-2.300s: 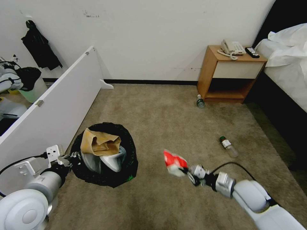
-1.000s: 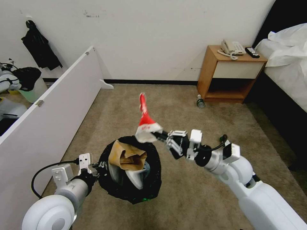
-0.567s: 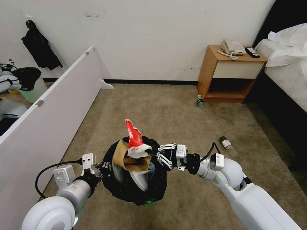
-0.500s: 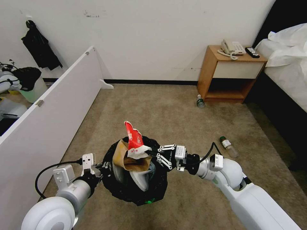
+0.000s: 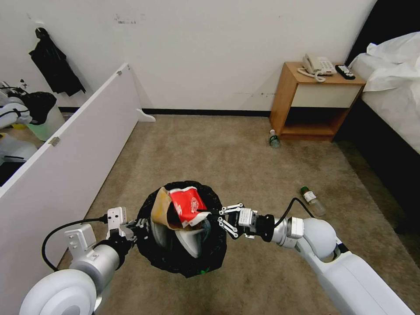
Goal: Pick up the trash bin, then pick up the garbage from the floor and place it into the trash bin.
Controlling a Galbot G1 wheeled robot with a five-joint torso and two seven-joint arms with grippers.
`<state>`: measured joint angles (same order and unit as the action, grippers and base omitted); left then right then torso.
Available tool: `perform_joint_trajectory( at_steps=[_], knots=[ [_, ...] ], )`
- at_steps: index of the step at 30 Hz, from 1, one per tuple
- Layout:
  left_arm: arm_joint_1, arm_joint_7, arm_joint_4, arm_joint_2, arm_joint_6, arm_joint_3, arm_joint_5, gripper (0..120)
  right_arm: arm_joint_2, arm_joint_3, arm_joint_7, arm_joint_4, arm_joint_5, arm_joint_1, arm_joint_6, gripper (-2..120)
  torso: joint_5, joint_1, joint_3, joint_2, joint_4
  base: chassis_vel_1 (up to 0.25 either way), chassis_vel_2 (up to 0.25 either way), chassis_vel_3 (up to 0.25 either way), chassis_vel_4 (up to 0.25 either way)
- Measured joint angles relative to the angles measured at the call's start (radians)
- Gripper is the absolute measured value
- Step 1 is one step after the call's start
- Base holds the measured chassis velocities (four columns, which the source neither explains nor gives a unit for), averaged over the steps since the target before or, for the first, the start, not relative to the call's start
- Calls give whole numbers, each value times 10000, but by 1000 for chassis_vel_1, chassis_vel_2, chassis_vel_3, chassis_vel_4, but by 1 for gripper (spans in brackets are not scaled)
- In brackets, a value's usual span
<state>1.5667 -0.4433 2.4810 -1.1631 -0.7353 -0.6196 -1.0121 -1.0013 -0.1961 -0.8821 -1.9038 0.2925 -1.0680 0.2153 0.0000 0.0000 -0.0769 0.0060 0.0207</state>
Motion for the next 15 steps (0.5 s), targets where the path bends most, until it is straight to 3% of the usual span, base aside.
perform_joint_trajectory(
  at_steps=[13,15],
  knots=[
    [-32,-8,74,-37,-1,53,-112,1,-22,51,86,80,-784,-218,-44,1,0,0,0,0,0,0,0,0,0],
    [-32,-2,83,-39,-1,79,-127,1,-59,110,192,76,-777,-243,-109,12,0,0,0,0,0,0,0,0,0]
  ],
)
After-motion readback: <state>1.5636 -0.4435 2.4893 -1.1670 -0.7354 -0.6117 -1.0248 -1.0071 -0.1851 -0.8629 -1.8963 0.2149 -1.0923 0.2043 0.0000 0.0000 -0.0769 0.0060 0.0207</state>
